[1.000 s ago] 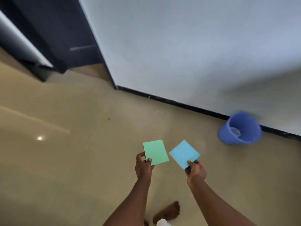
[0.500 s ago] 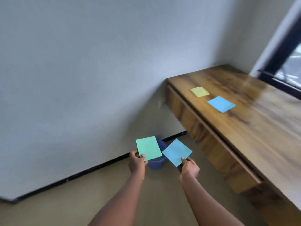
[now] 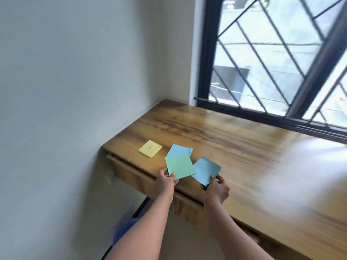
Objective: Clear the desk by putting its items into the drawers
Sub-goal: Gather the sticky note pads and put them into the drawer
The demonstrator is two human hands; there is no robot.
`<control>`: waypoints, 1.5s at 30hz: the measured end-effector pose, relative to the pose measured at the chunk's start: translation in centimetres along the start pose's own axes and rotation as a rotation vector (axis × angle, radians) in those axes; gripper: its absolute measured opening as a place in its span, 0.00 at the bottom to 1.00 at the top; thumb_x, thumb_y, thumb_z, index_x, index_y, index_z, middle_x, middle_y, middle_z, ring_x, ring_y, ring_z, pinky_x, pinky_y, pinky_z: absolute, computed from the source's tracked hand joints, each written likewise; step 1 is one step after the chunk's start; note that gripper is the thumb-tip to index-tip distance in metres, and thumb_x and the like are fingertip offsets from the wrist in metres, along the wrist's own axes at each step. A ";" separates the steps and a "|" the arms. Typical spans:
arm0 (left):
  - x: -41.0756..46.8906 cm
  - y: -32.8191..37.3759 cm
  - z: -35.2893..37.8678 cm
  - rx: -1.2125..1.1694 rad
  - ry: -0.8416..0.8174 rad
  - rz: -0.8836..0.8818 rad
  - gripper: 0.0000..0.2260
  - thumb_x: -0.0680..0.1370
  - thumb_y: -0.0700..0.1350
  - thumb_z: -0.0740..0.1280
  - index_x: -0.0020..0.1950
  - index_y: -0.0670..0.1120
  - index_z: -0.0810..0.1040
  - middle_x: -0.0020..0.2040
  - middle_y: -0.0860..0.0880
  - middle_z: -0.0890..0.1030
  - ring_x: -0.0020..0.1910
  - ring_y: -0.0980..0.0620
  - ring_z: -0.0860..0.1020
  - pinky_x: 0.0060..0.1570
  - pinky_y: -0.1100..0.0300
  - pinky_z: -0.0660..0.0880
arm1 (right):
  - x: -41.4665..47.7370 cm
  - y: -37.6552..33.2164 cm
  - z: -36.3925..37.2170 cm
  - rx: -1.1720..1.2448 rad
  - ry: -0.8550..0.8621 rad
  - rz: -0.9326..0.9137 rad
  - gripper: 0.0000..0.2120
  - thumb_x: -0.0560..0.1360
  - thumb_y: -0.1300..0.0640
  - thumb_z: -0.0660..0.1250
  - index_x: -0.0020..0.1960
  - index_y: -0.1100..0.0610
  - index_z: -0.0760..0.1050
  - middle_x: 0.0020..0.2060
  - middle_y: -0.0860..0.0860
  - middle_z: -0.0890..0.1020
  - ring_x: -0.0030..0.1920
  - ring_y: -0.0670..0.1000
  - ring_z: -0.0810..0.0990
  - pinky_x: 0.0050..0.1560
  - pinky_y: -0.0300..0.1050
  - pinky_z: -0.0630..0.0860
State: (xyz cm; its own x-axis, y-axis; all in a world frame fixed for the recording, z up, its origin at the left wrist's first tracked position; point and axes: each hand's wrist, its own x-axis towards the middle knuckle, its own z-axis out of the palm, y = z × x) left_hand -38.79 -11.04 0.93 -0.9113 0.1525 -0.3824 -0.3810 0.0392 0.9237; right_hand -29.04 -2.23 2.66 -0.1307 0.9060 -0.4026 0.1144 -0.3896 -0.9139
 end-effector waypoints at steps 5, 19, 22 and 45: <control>3.6 2.2 6.8 0.237 -0.180 0.063 0.18 0.77 0.33 0.65 0.66 0.38 0.70 0.63 0.39 0.75 0.54 0.44 0.79 0.26 0.72 0.75 | 4.6 -3.2 0.5 -0.035 0.294 0.021 0.11 0.77 0.61 0.62 0.58 0.60 0.78 0.53 0.62 0.81 0.54 0.62 0.79 0.54 0.51 0.74; 5.4 2.0 12.9 0.826 -0.297 0.376 0.21 0.80 0.45 0.61 0.73 0.43 0.64 0.68 0.41 0.72 0.67 0.43 0.70 0.65 0.54 0.67 | 8.9 -3.5 -0.3 -0.118 0.608 0.067 0.14 0.80 0.53 0.59 0.61 0.60 0.72 0.55 0.63 0.80 0.56 0.63 0.77 0.54 0.53 0.73; 5.7 1.9 12.7 0.889 -0.313 0.448 0.23 0.81 0.43 0.59 0.75 0.44 0.60 0.70 0.42 0.66 0.69 0.44 0.66 0.67 0.54 0.65 | 8.5 -2.7 0.0 -0.266 0.618 0.041 0.19 0.79 0.49 0.59 0.66 0.58 0.67 0.61 0.62 0.75 0.61 0.63 0.72 0.56 0.53 0.70; -0.3 -3.8 -8.3 1.315 -0.432 0.901 0.26 0.82 0.50 0.53 0.78 0.46 0.49 0.78 0.49 0.52 0.77 0.52 0.52 0.76 0.60 0.49 | -7.4 11.2 -1.3 -1.171 -0.118 -0.766 0.24 0.68 0.55 0.54 0.56 0.59 0.81 0.57 0.53 0.82 0.64 0.51 0.69 0.74 0.37 0.41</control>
State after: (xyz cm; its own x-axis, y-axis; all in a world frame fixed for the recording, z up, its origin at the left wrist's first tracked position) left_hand -38.40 -19.47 -2.70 -0.5586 0.8257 0.0791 0.8028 0.5141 0.3019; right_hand -25.51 -13.10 -4.57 -0.6074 0.7862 0.1134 0.7139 0.6029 -0.3561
